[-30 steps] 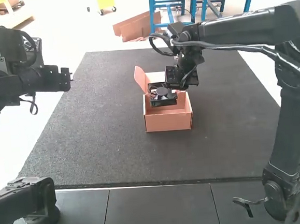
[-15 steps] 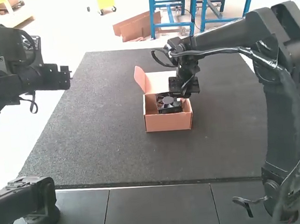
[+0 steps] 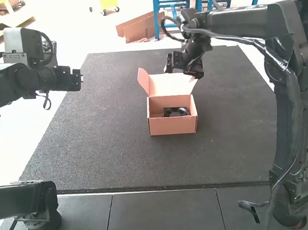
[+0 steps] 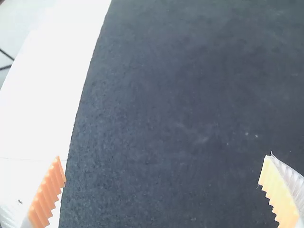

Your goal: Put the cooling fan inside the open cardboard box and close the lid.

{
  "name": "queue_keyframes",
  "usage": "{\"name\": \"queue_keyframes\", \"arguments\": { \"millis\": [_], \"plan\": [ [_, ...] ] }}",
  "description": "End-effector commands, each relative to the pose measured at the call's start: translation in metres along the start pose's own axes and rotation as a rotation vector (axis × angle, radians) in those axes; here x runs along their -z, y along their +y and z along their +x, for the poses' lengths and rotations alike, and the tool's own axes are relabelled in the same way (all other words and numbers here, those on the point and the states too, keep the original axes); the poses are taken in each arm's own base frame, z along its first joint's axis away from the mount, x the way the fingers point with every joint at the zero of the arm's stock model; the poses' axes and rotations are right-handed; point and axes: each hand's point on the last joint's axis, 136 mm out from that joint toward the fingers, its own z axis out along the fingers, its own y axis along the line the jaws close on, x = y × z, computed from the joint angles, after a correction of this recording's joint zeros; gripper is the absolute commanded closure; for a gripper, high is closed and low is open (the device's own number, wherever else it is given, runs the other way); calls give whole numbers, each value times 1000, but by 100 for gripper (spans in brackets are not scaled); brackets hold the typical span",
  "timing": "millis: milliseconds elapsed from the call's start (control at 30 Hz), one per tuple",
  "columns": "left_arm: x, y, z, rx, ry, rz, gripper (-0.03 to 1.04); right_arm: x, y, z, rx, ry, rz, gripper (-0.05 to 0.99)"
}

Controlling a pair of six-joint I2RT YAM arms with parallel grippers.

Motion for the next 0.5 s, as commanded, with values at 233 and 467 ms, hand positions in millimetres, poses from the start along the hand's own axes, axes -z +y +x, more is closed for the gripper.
{"name": "queue_keyframes", "arguments": {
  "millis": [233,467],
  "plan": [
    [-43,-32,-36,-39,-20,73,4,65,-49,-16,251,-113,3,4],
    [-77,-68,-42,-68,-13,127,4,61,-66,-35,191,-297,-6,2]
  ]
}}
